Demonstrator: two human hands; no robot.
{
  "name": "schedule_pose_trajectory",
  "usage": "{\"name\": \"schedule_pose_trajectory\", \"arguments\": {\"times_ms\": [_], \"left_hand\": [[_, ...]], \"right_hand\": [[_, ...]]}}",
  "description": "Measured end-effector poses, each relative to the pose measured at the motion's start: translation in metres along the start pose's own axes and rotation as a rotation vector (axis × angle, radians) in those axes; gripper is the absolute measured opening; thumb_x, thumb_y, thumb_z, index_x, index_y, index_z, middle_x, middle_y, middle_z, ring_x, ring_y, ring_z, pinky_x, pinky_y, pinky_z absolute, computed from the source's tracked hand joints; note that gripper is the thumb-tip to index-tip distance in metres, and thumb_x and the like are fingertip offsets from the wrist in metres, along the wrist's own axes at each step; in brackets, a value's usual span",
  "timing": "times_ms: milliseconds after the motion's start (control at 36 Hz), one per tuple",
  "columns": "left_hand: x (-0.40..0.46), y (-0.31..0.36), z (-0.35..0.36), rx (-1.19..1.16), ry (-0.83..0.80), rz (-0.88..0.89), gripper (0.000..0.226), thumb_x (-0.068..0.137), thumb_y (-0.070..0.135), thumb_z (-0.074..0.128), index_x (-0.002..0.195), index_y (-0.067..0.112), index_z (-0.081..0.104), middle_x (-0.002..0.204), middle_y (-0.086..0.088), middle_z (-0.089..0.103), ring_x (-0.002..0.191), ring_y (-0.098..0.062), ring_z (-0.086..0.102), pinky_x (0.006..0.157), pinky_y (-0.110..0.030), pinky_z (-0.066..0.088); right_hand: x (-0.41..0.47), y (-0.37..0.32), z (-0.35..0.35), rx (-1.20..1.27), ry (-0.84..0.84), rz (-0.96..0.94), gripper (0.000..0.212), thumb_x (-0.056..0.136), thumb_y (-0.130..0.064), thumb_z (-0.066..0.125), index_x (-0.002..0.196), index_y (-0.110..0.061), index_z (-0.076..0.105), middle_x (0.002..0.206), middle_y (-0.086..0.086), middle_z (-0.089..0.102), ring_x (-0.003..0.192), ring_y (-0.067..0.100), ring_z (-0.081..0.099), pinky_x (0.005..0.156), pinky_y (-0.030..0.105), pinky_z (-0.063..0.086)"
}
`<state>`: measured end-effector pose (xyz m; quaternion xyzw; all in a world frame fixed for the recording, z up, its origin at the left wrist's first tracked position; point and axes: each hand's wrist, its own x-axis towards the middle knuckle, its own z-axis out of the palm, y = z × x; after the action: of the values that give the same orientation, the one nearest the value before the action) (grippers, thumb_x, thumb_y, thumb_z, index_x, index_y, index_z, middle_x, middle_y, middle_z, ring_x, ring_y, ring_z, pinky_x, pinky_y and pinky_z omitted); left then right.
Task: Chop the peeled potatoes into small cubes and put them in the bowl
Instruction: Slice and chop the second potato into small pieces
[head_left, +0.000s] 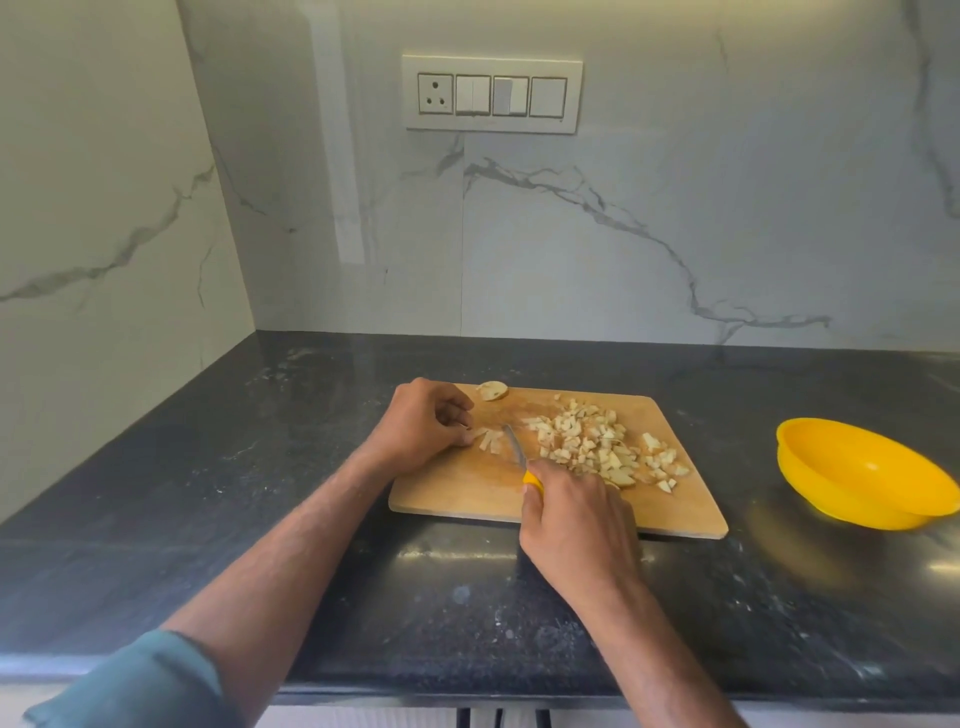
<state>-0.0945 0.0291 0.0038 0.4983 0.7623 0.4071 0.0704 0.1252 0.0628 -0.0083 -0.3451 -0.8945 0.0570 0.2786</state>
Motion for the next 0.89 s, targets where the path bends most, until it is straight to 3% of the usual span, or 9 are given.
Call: {"name": "schedule_pose_trajectory", "arguments": {"times_ms": [167, 278, 333, 583, 722, 889], "left_hand": [[-0.006, 0.01, 0.011, 0.022, 0.023, 0.024, 0.039, 0.074, 0.023, 0.092, 0.107, 0.014, 0.076, 0.087, 0.006, 0.074, 0.081, -0.006, 0.071, 0.083, -0.026, 0.061], [-0.008, 0.018, 0.019, 0.152, 0.114, -0.044, 0.061, 0.061, 0.051, 0.095, 0.106, 0.016, 0.073, 0.087, 0.006, 0.068, 0.083, -0.011, 0.066, 0.08, -0.031, 0.059], [-0.009, 0.023, 0.024, 0.214, 0.104, -0.071, 0.061, 0.061, 0.055, 0.093, 0.105, 0.017, 0.072, 0.087, 0.007, 0.066, 0.085, -0.013, 0.064, 0.081, -0.034, 0.058], [-0.007, 0.022, 0.032, 0.113, 0.112, -0.107, 0.05, 0.071, 0.029, 0.094, 0.114, 0.013, 0.074, 0.088, 0.007, 0.071, 0.084, -0.006, 0.067, 0.086, -0.028, 0.06], [-0.002, 0.013, 0.025, 0.057, 0.055, -0.06, 0.037, 0.077, 0.012, 0.089, 0.111, 0.011, 0.076, 0.089, 0.006, 0.073, 0.083, -0.001, 0.068, 0.079, -0.012, 0.055], [0.003, 0.005, 0.017, 0.003, -0.043, 0.003, 0.032, 0.08, 0.01, 0.086, 0.11, 0.016, 0.078, 0.093, 0.008, 0.075, 0.089, -0.002, 0.069, 0.071, -0.004, 0.048]], "right_hand": [[0.0, 0.0, 0.0, 0.008, 0.01, 0.006, 0.029, 0.102, -0.034, 0.05, 0.128, -0.026, 0.06, 0.094, -0.007, 0.072, 0.07, 0.008, 0.052, 0.06, 0.017, 0.035], [0.001, 0.0, 0.0, 0.009, -0.002, 0.011, 0.028, 0.102, -0.034, 0.05, 0.126, -0.026, 0.061, 0.091, -0.007, 0.071, 0.072, 0.011, 0.056, 0.061, 0.02, 0.038], [0.001, 0.0, -0.001, 0.013, 0.001, 0.014, 0.028, 0.102, -0.035, 0.05, 0.126, -0.026, 0.06, 0.09, -0.007, 0.07, 0.069, 0.01, 0.051, 0.061, 0.02, 0.039], [0.001, -0.001, -0.001, 0.032, 0.006, 0.021, 0.03, 0.102, -0.034, 0.05, 0.13, -0.026, 0.059, 0.092, -0.007, 0.071, 0.068, 0.009, 0.048, 0.061, 0.019, 0.039], [0.0, 0.001, 0.0, 0.044, 0.006, 0.046, 0.032, 0.102, -0.034, 0.05, 0.131, -0.025, 0.059, 0.093, -0.007, 0.07, 0.07, 0.008, 0.05, 0.063, 0.019, 0.042], [0.001, 0.001, -0.003, 0.028, 0.043, 0.077, 0.031, 0.102, -0.032, 0.048, 0.13, -0.023, 0.06, 0.093, -0.003, 0.072, 0.077, 0.015, 0.065, 0.062, 0.022, 0.039]]}}
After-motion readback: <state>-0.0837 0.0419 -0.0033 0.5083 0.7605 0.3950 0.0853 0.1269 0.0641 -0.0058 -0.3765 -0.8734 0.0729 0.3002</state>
